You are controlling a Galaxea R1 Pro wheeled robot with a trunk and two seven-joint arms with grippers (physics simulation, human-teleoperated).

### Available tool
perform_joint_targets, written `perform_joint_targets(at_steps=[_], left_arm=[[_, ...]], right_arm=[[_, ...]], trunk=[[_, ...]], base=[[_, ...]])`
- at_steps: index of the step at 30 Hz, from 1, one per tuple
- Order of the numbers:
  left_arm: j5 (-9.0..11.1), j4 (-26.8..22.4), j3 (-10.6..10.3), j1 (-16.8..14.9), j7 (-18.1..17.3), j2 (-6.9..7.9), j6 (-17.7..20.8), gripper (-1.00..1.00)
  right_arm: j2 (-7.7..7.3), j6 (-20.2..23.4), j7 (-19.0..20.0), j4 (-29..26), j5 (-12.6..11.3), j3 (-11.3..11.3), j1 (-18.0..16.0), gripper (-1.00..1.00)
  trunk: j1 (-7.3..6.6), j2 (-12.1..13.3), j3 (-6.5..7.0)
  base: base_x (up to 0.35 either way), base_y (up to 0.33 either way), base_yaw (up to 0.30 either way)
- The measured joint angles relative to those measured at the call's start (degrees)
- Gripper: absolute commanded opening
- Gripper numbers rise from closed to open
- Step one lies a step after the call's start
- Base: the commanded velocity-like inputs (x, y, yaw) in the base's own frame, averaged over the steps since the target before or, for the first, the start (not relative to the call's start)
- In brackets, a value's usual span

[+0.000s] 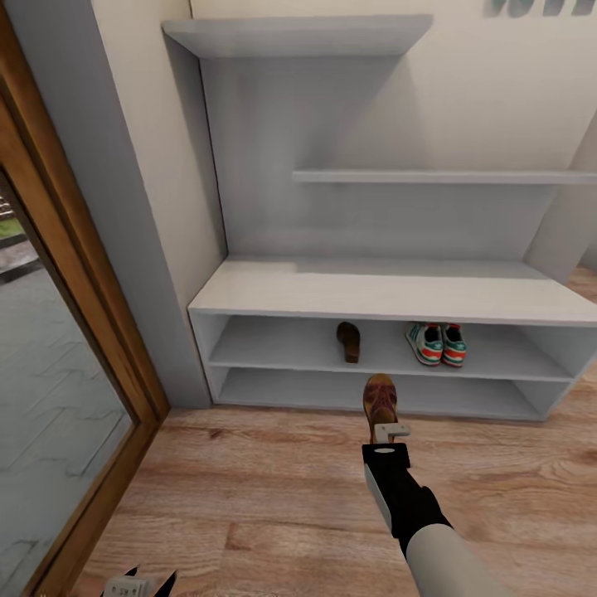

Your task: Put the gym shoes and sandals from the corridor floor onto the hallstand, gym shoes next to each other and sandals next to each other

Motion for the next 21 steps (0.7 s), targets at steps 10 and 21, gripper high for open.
perform_joint_targets(at_steps=[10,21], left_arm=[[0.1,0.0,0.0,0.0,0.0,-0.01,0.0,1.0],[0.1,0.0,0.0,0.0,0.0,-0.09,0.1,1.0]], right_arm=[[0.0,0.0,0.0,0.0,0.0,0.0,0.0,-1.0],[0.0,0.0,0.0,-0.7,0.0,0.1,0.0,-1.0]], trunk=[[0.0,0.0,-0.71],[0.0,0.0,-1.43]], base=[[0.0,0.0,0.18],[0.0,0.0,0.157]])
